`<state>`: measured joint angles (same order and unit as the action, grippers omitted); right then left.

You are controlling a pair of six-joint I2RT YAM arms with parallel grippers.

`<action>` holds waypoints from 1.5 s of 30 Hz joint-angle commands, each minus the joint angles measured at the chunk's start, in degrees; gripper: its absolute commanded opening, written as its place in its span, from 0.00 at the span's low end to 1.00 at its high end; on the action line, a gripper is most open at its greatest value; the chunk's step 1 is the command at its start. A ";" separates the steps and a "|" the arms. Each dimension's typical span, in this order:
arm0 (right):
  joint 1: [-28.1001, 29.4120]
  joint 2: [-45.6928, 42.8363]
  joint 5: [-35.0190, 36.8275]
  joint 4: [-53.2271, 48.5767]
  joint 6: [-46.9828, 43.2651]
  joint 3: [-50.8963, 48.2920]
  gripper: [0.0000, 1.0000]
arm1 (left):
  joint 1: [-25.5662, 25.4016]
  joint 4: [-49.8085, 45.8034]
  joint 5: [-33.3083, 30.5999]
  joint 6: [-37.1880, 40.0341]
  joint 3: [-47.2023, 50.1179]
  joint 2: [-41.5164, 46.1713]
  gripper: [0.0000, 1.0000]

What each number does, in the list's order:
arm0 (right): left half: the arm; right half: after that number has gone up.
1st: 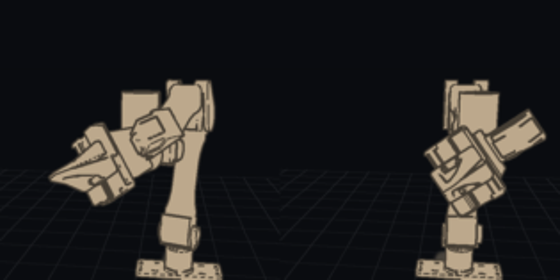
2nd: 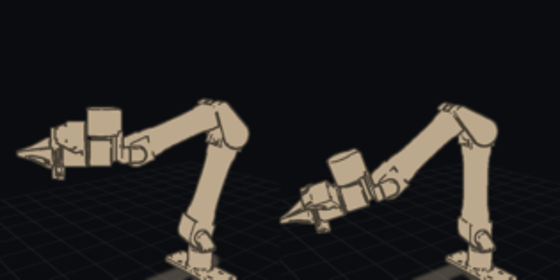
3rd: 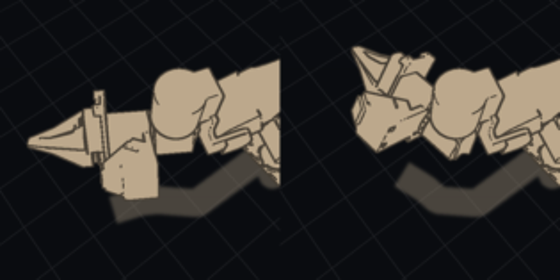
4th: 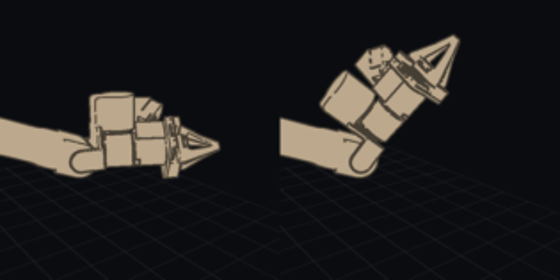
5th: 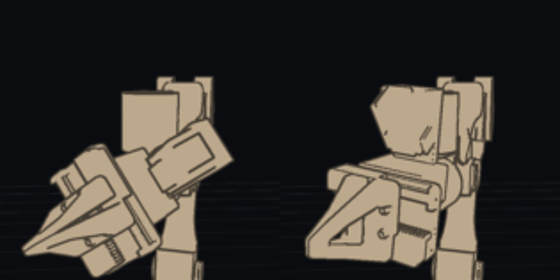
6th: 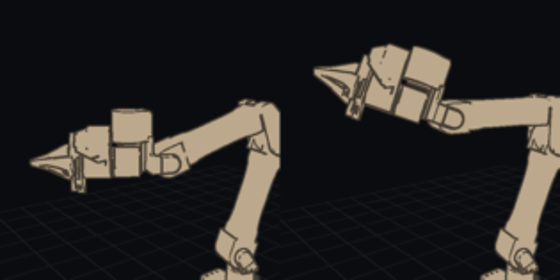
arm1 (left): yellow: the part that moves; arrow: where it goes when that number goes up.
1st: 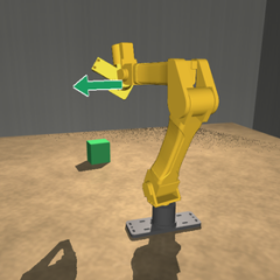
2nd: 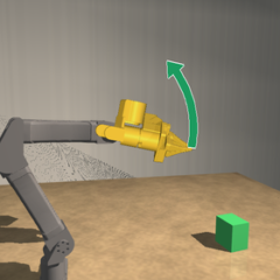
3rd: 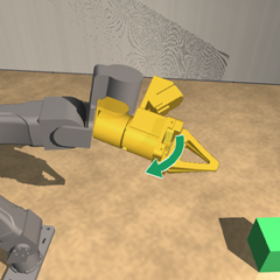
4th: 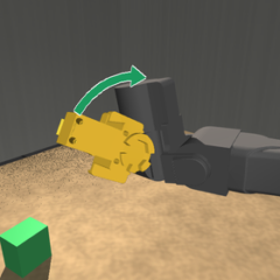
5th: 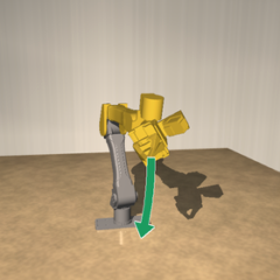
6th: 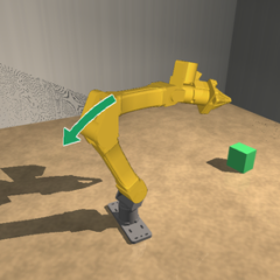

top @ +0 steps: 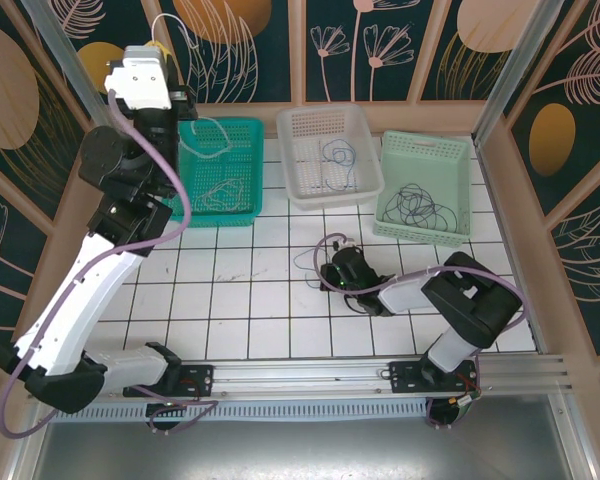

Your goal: Untangle the cables

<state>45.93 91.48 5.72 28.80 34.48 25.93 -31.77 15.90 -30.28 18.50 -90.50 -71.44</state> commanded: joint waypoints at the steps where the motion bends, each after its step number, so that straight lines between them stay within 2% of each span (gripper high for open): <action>1: -0.56 -0.13 0.17 -11.42 -0.34 -2.64 0.00 | 3.81 -1.73 3.14 -4.50 1.75 -1.16 0.05; 10: -0.52 -2.31 -0.53 -11.70 -1.17 -2.38 0.00 | 12.79 -3.43 9.93 -11.53 3.81 -6.64 0.06; 16: -0.50 -3.09 -0.37 -12.35 -1.16 -2.34 0.00 | 16.83 -3.35 12.24 -15.50 6.50 -9.36 0.06; 21: -0.48 -3.84 -0.25 -13.58 -2.08 -1.33 0.00 | 18.38 -3.34 14.10 -18.49 10.16 -11.45 0.06; 25: 0.07 -5.92 -0.57 -13.42 -3.37 -1.06 0.00 | 18.92 -1.43 13.21 -19.92 14.48 -14.22 0.06; 30: 1.08 -9.22 -0.09 -14.04 -5.44 -0.87 0.00 | 19.47 -5.11 13.94 -23.03 13.80 -20.11 0.08; 31: 1.22 -9.97 -0.01 -13.92 -5.72 -0.97 0.00 | 19.48 -5.72 13.78 -23.78 13.90 -20.81 0.11; 33: 1.35 -12.04 0.22 -13.70 -6.17 -1.15 0.00 | 19.48 -6.45 13.65 -26.60 15.03 -21.88 0.31; 34: 1.35 -12.98 0.26 -13.50 -6.31 -1.15 0.00 | 19.50 -6.22 14.38 -27.93 16.09 -21.90 0.36; 36: 1.35 -14.95 -0.19 -12.88 -7.06 -1.07 0.00 | 19.51 -4.45 16.70 -31.10 19.23 -21.23 0.55; 39: 1.35 -17.56 -0.86 -12.75 -8.39 -0.01 0.00 | 19.36 -0.68 20.24 -34.10 23.68 -18.64 0.72; 41: 1.27 -18.69 -1.03 -13.56 -9.21 1.28 0.00 | 18.88 0.57 21.59 -35.02 25.83 -16.30 0.79; 45: 0.70 -19.93 -2.67 -15.21 -11.21 4.10 0.00 | 15.60 2.84 23.47 -34.48 30.09 -10.58 0.86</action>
<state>46.85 73.08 4.69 15.09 25.89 27.03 -13.82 12.71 -10.22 -14.46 -61.93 -87.61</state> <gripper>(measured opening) 0.054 0.849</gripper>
